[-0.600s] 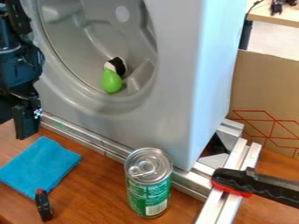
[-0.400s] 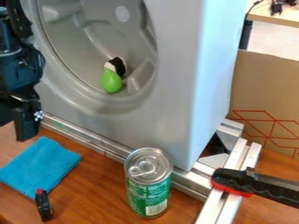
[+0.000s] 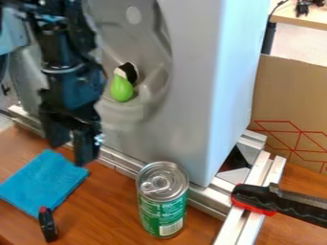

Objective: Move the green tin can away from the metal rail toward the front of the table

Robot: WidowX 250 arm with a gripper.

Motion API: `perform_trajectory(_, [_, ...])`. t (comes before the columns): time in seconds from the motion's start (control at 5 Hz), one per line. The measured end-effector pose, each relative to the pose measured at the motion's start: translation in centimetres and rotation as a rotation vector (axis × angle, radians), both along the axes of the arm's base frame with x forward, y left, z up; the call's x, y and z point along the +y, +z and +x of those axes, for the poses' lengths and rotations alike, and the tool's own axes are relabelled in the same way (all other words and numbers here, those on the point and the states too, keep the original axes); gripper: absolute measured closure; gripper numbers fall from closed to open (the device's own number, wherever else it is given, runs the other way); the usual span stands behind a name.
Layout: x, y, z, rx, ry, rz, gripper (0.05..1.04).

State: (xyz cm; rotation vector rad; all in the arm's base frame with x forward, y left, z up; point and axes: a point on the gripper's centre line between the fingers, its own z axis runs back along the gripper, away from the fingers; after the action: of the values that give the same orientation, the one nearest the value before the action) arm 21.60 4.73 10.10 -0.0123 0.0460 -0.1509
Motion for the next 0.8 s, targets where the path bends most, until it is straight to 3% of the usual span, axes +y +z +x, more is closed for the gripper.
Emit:
perform_trajectory(0.2, [-2.5, -2.0, 1.0, 0.04, -0.028, -0.033, 0.083])
perform_trajectory(0.4, [-3.3, -2.0, 2.9, -0.042, 0.002, -0.039, 0.083])
perform_trajectory(0.6, [-4.8, -2.5, 3.8, -0.055, 0.003, -0.04, 0.083])
perform_trajectory(0.8, [-5.8, -2.6, 4.6, -0.107, 0.007, -0.047, 0.083])
